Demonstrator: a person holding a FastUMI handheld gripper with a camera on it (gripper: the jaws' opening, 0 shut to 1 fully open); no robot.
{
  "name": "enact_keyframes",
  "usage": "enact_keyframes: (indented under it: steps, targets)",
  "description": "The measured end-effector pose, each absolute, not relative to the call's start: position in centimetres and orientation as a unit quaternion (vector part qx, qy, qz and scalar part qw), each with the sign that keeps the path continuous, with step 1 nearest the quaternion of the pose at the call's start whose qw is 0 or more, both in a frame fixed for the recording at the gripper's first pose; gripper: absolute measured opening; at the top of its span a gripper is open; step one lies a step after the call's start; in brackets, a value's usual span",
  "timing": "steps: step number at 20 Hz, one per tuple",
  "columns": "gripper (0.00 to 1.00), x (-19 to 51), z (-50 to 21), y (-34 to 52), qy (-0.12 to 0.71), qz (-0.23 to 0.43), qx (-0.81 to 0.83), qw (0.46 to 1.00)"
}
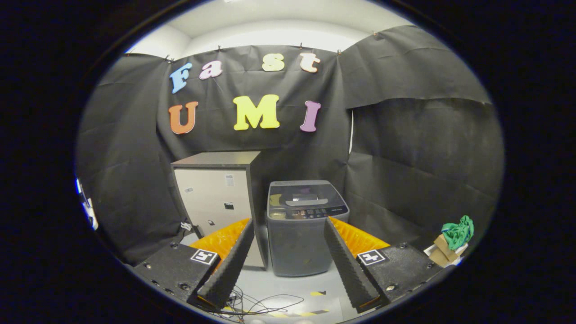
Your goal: Put the clothes into the washing machine and then close the washing machine lid.
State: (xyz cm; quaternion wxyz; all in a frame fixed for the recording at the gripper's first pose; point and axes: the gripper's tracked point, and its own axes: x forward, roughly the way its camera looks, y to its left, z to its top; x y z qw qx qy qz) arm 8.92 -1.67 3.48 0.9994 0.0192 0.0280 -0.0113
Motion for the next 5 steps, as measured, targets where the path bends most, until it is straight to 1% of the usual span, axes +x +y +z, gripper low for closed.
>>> enact_keyframes:
  steps: [5]
  targets:
    - [0.98,9.24,3.42,-1.15,0.025,-0.008,0.011,1.0]
